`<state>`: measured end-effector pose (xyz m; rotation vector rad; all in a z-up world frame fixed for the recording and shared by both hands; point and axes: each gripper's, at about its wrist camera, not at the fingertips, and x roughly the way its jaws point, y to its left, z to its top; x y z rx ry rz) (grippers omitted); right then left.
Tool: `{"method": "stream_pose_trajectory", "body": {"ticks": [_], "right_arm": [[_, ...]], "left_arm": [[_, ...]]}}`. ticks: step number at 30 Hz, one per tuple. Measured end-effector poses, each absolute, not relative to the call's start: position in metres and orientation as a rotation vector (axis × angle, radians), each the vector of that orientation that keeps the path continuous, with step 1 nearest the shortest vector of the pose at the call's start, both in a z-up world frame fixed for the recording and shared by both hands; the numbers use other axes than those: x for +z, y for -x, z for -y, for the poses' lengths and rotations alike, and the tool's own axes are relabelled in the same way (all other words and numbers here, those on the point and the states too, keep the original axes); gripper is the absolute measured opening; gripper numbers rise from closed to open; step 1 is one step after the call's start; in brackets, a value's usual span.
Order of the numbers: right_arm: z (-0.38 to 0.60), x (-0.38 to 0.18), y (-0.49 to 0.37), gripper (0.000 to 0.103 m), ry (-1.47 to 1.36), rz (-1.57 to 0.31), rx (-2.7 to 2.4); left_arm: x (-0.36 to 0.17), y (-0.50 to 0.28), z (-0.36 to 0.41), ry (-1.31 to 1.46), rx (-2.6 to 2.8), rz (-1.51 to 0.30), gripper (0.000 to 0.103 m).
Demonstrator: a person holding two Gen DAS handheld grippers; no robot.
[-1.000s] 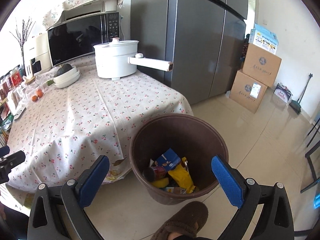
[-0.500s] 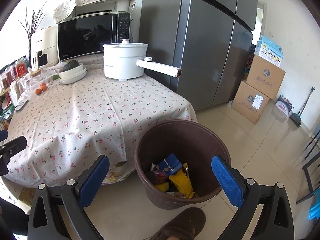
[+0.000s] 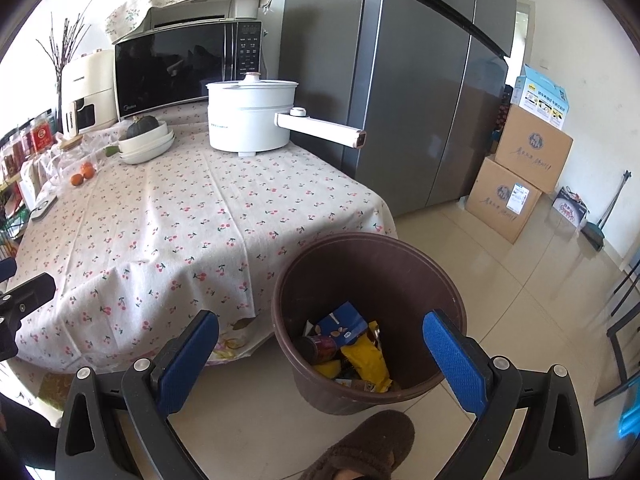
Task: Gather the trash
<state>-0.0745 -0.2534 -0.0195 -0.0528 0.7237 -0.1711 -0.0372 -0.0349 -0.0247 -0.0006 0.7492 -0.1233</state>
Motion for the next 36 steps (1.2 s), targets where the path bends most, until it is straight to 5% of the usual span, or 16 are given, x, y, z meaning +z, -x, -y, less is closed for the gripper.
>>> {"method": "stream_pose_trajectory", "body": {"ticks": [36], "right_arm": [[0.256, -0.0184, 0.0762, 0.103, 0.047, -0.709, -0.176]], "left_arm": [[-0.0215, 0.0415, 0.0429, -0.038, -0.091, -0.727, 0.102]]}}
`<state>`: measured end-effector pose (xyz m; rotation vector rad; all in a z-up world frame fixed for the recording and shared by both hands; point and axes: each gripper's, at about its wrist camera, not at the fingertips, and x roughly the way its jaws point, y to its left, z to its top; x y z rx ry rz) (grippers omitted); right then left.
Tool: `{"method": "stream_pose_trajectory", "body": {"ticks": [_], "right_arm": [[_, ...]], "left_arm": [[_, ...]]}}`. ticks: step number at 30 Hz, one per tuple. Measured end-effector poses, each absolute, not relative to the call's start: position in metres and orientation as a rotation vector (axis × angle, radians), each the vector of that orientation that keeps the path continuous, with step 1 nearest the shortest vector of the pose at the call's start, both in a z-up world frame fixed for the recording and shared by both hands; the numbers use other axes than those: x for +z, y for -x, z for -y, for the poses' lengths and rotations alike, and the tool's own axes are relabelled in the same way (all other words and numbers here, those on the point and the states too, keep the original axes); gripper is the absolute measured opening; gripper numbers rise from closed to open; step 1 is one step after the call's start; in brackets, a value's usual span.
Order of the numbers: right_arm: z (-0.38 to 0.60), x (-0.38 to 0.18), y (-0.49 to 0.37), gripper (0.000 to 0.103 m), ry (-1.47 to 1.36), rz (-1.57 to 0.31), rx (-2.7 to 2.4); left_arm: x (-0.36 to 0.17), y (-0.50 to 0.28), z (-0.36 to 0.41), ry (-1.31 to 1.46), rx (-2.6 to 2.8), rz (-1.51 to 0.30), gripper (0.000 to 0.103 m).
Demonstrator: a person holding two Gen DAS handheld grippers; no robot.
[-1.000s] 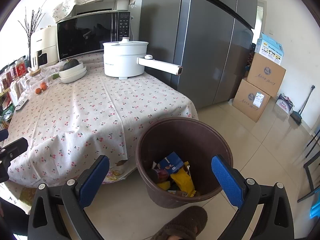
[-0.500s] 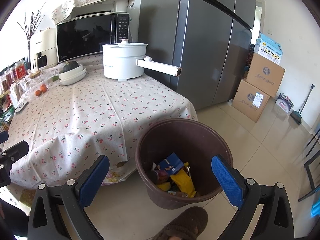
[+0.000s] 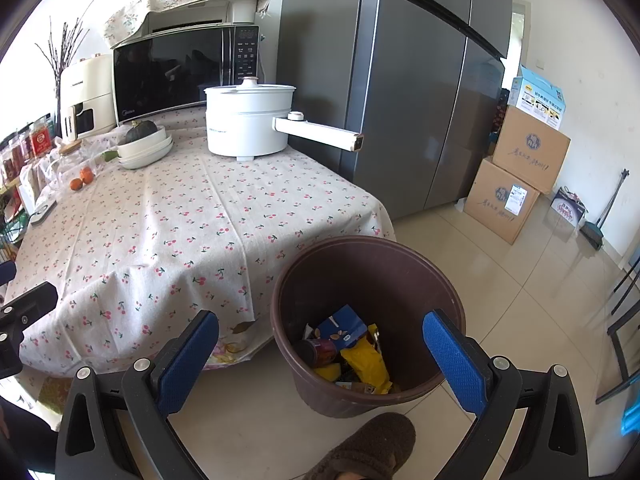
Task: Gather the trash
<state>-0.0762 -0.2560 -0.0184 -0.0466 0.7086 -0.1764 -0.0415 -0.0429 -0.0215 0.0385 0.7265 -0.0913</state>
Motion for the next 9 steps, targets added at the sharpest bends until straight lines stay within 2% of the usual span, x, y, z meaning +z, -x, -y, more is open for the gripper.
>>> {"method": "stream_pose_trajectory", "body": {"ticks": [9], "right_arm": [[0.2569, -0.0188, 0.0761, 0.103, 0.047, -0.706, -0.176]], "left_arm": [[-0.0225, 0.0413, 0.041, -0.021, -0.09, -0.751, 0.102]]}}
